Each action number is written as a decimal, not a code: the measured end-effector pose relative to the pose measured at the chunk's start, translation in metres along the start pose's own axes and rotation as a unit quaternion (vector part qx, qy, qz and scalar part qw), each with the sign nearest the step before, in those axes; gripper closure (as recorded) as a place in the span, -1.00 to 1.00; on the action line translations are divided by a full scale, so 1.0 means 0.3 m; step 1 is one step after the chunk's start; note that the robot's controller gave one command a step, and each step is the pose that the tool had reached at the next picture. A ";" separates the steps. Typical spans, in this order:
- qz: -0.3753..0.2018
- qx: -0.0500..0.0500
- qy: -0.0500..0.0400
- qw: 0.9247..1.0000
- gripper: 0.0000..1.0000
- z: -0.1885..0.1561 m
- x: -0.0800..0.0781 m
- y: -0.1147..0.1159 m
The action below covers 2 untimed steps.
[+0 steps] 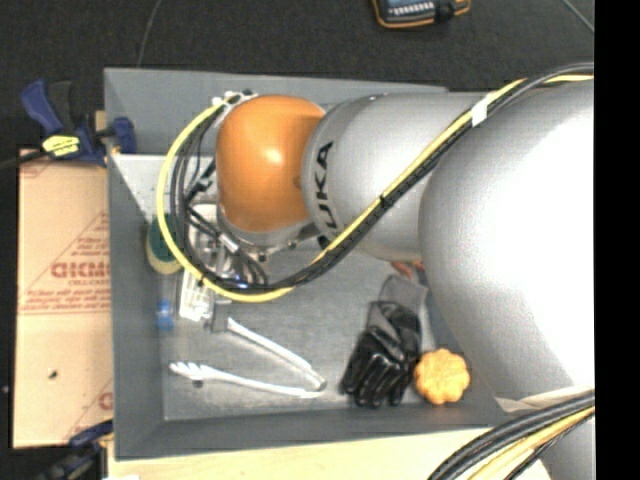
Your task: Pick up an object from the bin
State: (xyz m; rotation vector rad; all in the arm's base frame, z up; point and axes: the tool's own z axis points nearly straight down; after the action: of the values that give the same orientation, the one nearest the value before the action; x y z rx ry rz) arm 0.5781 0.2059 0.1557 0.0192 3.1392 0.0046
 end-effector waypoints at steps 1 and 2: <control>0.000 0.000 0.000 1.000 -1.00 0.000 0.000 0.000; 0.010 0.000 0.002 1.000 -1.00 0.120 0.089 -0.125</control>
Offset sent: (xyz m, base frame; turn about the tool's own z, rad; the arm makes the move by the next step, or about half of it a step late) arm -0.0263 -0.0350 -0.0346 0.0162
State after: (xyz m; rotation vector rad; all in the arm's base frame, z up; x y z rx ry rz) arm 0.5511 0.1688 0.1195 0.0492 3.1420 0.0035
